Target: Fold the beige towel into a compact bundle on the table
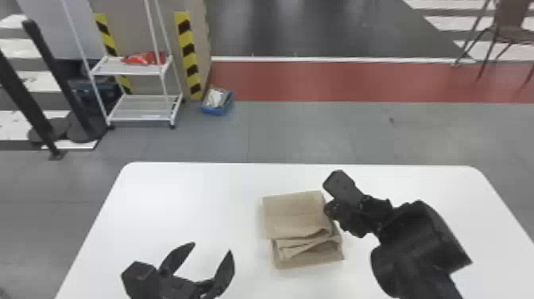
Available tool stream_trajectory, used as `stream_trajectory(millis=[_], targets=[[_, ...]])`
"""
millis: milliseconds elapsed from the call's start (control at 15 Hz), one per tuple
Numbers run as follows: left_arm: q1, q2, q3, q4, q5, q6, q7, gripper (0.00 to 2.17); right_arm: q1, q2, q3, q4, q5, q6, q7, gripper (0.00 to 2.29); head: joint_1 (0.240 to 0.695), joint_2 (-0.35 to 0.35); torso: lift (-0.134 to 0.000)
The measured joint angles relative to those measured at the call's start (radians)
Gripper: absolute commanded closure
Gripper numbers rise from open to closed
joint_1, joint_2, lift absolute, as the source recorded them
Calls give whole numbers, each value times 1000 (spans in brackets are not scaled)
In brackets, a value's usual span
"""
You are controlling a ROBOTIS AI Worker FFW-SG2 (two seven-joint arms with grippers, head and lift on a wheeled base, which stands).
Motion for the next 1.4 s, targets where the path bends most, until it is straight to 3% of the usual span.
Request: stream_trajectory(millis=[67,133,200,267,333,533,600,867,1067,1400], targets=[[-3,-1,-2,1,0,0,-1,90,27,-2,-5,-42,7,3,8,1598,695,2,0],[-4,-2,-4,1,1,0,-4,90,51,-2,-18,-77,-1,10,5,1126,695,-4,0],[-5,-2,-6,1,1,0,-6,90,72,-3,-38,-111,-22,23,-5,464,695,-13,0],[-5,-2,-6,1,1,0,-8,90,101,-3,-67,-157,-74,44,-21,198,695,-25,0],[-5,-1,-7,1,0,0,-9,90,133,-3,-100,-205,-139,72,-29,83,695,-46,0],[-4,-1,-18,3,-4,-18,-22,90,254,0,-175,-348,-315,124,-40,60,695,-73,0],[-2,-1,-23,7,-5,-39,-24,90,302,2,-192,-400,-375,123,-73,60,695,-82,0],[27,0,-24,66,-3,-274,-12,90,534,3,-241,-570,-598,-24,-305,66,695,-121,0],[65,1,-3,147,0,-565,29,87,662,3,-263,-614,-650,-193,-349,73,695,-106,0],[130,5,70,152,-7,-619,31,87,804,3,-274,-594,-740,-512,-363,83,695,-34,0]])
